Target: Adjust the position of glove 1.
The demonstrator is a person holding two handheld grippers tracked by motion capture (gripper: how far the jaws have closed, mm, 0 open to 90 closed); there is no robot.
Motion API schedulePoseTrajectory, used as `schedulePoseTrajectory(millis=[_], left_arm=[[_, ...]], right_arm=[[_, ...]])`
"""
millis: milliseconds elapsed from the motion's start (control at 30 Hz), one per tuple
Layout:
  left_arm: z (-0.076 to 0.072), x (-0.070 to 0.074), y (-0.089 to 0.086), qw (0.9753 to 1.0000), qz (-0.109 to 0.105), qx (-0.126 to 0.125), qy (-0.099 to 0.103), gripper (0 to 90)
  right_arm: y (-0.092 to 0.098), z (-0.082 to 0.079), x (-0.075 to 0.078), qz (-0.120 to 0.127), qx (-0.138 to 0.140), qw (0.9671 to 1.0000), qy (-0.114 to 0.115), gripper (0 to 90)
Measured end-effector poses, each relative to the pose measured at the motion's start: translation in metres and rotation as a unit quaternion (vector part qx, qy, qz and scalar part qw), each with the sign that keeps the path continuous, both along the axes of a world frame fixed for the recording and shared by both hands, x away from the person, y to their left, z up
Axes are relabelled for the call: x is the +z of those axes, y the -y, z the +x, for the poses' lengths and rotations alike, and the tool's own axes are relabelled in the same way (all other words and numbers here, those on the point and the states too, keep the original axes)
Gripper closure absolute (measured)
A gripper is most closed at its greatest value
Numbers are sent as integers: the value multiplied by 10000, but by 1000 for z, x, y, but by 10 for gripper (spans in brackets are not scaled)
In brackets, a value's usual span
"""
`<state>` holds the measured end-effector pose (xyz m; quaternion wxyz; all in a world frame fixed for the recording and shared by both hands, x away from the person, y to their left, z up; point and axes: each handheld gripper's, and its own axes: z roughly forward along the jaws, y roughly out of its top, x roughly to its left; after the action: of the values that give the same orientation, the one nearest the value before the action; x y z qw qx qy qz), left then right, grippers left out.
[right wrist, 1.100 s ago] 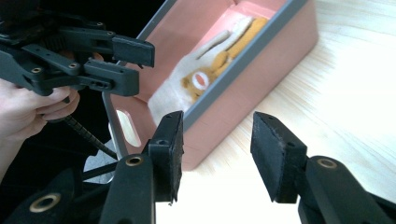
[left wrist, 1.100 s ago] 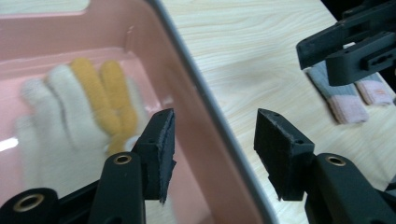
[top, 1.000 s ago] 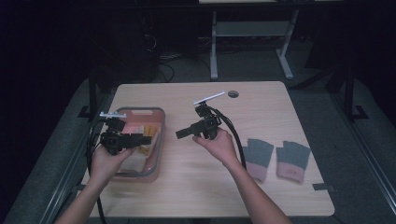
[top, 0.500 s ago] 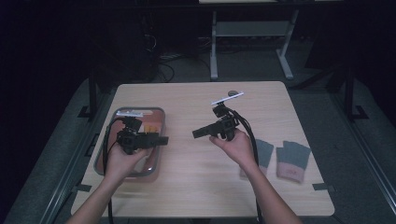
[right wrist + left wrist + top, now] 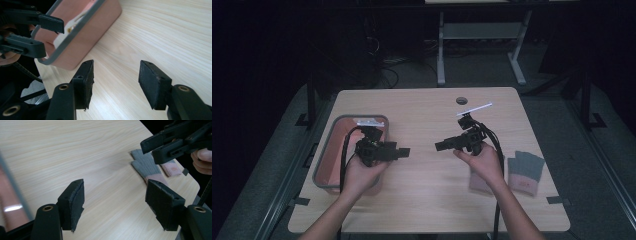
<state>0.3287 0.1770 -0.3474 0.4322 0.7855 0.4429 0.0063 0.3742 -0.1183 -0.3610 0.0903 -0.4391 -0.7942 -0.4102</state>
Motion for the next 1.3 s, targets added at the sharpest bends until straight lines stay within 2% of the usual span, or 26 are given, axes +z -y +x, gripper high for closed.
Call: schedulePoseTrajectory(millis=[200, 233, 333, 367, 467, 500, 567, 767, 900, 1033, 1133, 1200, 1233, 1267, 1300], left_arm=[[-2, -2, 21, 9998, 57, -185, -20, 274], [-4, -3, 27, 9997, 29, -231, -4, 274], [-5, -5, 33, 9996, 24, -295, 17, 274], [-7, -7, 40, 9994, 41, -355, 28, 271], [-9, -8, 47, 9990, 92, -443, 57, 266], [-12, -9, 54, 9985, 76, -528, 88, 267], [-15, -10, 61, 9982, 46, -574, 164, 267], [-18, -13, 75, 9976, -62, -665, 196, 267], [-20, -16, 84, 9970, -88, -737, 231, 264], [-21, -18, 92, 9964, -32, -803, 251, 260], [-23, -21, 99, 9960, -70, -862, 239, 256], [-23, -24, 105, 9954, -55, -911, 279, 256], [-25, -27, 111, 9949, -47, -963, 296, 256], [-25, -27, 111, 9949, -47, -963, 296, 256], [-25, -30, 117, 9938, -61, -1078, 253, 256]], right_arm=[[21, -8, -2, -163, -107, 9998, 88, 441], [30, -11, -4, -231, -145, 9996, 88, 440], [40, -13, -5, -235, -233, 9994, 79, 431], [48, -15, -6, -269, -301, 9992, 69, 422], [55, -18, -6, -375, -344, 9986, 123, 416], [61, -20, -6, -485, -363, 9980, 205, 409], [67, -23, -6, -580, -442, 9971, 207, 402], [85, -31, -8, -838, -517, 9948, 263, 396], [98, -35, -12, -967, -616, 9930, 271, 387], [108, -39, -16, -993, -715, 9922, 243, 374], [118, -45, -19, -1040, -784, 9913, 215, 366], [124, -48, -22, -1090, -860, 9901, 219, 365], [131, -52, -25, -1190, -932, 9883, 217, 363], [131, -52, -25, -1190, -932, 9883, 217, 363], [138, -55, -29, -1239, -992, 9871, 213, 363]])
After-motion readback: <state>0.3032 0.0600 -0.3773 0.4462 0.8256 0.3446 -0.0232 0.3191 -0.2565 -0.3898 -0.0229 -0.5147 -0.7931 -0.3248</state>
